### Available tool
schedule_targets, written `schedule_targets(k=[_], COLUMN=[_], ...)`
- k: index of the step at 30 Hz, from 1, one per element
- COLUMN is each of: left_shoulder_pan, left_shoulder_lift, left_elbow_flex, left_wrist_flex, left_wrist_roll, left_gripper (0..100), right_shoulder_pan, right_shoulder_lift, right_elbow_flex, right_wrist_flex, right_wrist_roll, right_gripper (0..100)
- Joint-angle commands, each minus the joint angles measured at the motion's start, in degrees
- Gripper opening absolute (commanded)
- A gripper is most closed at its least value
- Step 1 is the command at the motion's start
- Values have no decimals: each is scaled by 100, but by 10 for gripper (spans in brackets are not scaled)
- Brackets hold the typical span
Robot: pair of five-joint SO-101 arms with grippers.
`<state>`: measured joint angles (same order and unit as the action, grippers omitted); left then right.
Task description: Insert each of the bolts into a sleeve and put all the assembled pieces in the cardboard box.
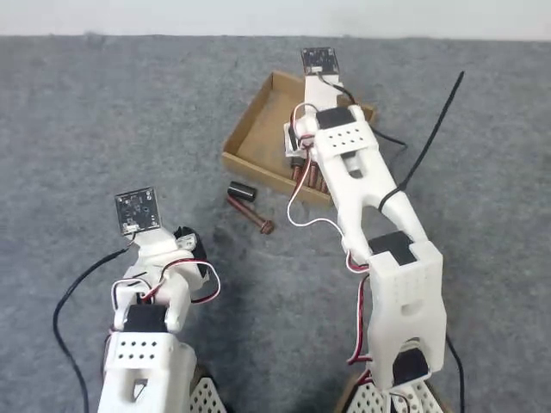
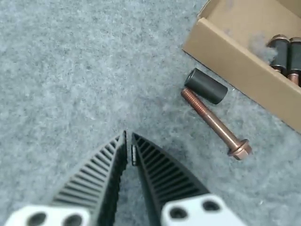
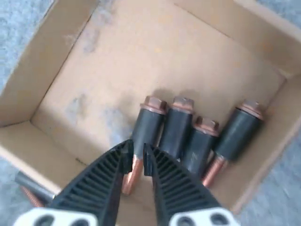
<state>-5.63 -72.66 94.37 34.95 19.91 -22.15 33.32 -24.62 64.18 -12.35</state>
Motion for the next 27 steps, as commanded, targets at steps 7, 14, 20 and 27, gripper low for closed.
schedule_targets(k=[7, 14, 20, 27], left_shoulder_pan=[9, 9, 0, -334], left_shoulder_lift=[-97, -97, -97, -97], left_elbow_flex=[-75, -75, -75, -84], left_wrist_flex=[-202, -202, -202, -202], left_wrist_roll=[-26, -26, -18, -18], left_gripper=[12, 12, 12, 12], right_shoulder_pan=[-224, -804, -1297, -1833], right_shoulder_lift=[-840, -1297, -1710, -2642], right_elbow_flex=[-554, -554, -167, 1266], right_wrist_flex=[1666, 3213, 3855, 3776], right_wrist_roll=[-26, 580, 862, 1240], right_gripper=[6, 6, 6, 6])
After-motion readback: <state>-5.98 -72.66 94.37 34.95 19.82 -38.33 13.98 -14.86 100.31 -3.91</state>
